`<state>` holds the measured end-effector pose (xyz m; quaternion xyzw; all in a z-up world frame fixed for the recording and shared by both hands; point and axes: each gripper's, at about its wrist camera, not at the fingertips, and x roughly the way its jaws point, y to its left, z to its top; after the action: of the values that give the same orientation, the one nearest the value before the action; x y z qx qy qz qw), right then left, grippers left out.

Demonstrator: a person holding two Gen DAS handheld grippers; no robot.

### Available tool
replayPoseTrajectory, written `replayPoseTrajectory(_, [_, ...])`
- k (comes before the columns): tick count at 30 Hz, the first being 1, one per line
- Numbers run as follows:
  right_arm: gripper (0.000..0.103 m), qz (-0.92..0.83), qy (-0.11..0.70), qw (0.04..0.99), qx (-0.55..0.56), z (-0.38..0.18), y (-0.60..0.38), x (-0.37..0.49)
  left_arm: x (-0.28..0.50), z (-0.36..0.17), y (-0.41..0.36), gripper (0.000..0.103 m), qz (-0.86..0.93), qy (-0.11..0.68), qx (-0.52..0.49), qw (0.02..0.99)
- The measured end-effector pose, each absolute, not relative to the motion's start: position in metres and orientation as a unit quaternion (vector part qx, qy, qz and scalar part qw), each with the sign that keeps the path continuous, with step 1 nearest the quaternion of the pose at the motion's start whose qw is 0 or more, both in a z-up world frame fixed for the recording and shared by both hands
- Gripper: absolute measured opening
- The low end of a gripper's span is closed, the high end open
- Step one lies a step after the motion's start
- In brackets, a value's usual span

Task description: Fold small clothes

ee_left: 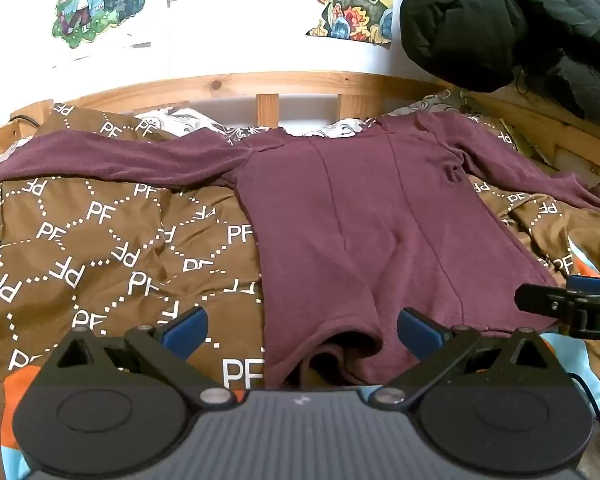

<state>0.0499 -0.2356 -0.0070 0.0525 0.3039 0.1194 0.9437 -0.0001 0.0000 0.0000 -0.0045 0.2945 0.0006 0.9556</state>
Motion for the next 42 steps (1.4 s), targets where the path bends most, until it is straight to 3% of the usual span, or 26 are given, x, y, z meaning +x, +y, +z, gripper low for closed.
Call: replayPoseTrajectory(42, [0.102,0.116,0.307,0.943,0.058,-0.0078,-0.2366,0.0492,0.0014,-0.0054,-0.0001,0.102,0.001,0.306,-0.003,0.952])
